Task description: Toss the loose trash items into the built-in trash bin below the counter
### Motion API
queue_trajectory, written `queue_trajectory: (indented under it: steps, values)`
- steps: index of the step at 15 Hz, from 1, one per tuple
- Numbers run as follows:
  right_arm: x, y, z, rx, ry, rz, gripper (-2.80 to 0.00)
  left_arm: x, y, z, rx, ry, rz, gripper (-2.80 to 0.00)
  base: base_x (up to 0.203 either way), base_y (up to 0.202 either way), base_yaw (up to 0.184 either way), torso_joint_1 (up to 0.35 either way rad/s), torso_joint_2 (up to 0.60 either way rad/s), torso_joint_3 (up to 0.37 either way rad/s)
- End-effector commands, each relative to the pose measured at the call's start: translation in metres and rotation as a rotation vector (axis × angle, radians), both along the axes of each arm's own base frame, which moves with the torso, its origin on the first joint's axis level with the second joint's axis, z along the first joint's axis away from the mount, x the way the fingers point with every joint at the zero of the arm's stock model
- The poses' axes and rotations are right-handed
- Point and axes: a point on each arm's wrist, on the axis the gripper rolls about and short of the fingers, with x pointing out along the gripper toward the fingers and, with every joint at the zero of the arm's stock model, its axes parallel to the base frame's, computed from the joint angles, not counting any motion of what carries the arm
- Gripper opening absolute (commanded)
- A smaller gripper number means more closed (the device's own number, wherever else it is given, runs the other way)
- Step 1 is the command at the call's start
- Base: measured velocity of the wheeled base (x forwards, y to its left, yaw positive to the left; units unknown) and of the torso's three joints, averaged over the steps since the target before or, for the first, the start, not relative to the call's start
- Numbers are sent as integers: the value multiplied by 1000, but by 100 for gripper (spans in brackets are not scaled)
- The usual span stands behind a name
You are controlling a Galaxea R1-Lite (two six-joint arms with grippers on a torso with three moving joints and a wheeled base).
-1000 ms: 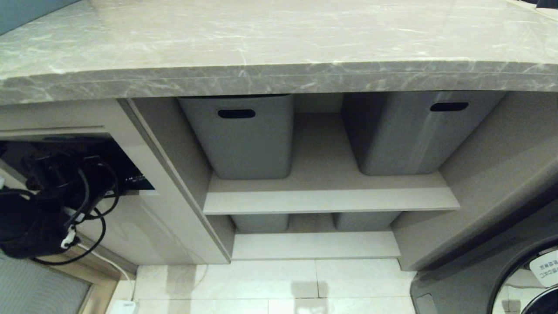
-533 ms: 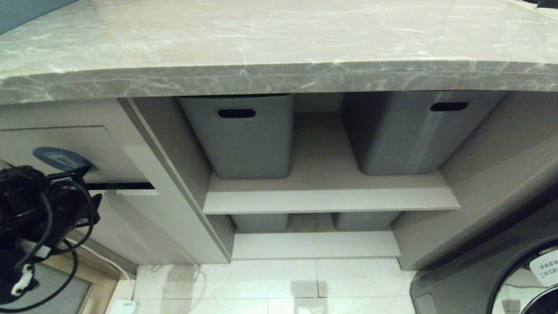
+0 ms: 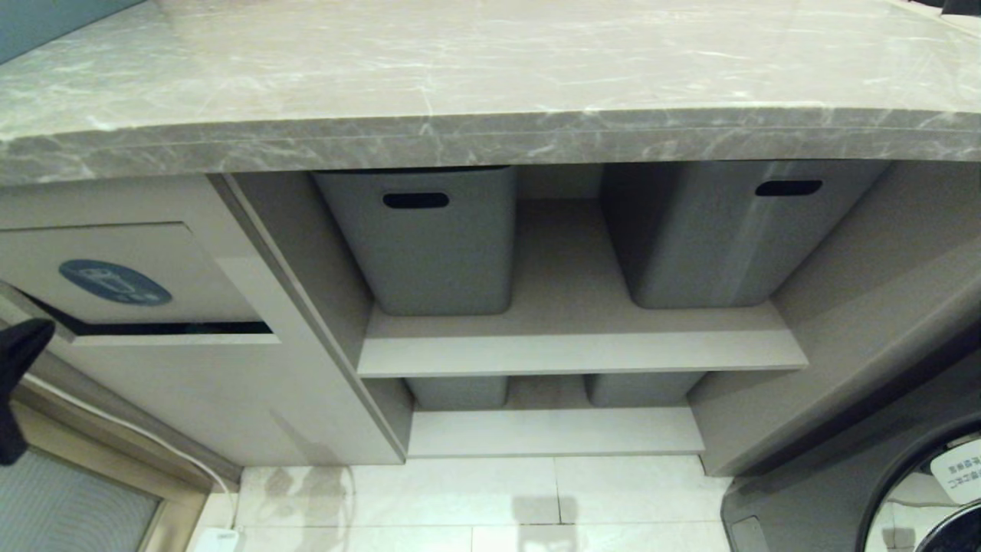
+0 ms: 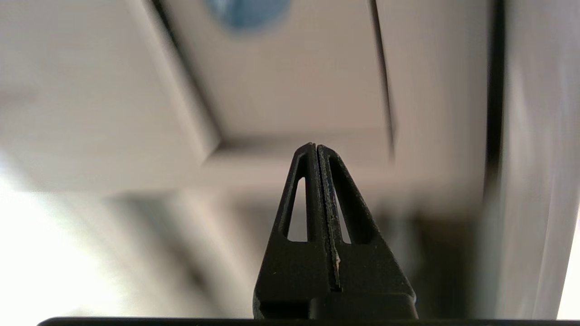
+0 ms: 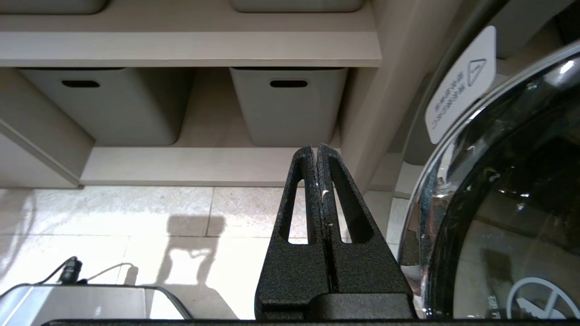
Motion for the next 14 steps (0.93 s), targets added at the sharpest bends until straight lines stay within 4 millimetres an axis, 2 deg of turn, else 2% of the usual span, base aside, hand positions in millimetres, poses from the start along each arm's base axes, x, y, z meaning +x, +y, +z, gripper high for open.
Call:
queue_trajectory:
  steps: [1,3,5,6,9,14]
  values:
    - [0,0,0,0,1,0,-280,-72,-8,-6,241,7,-38,-280,0,0,0,0,0,0]
    - [0,0,0,1,1,-1,-280,-116,-12,-43,602,115,-115,-280,0,0,0,0,0,0]
    - [0,0,0,1,1,-1,-280,-144,-13,-88,910,152,-159,-280,0,0,0,0,0,0]
    - [0,0,0,0,1,1,-280,-151,-13,-105,1036,157,-163,-280,0,0,0,0,0,0]
    - [0,0,0,-2,1,1,-280,-151,-13,-145,1256,261,-249,-280,0,0,0,0,0,0]
    - [0,0,0,-2,1,1,-280,-142,-13,-147,1272,141,-187,-280,0,0,0,0,0,0]
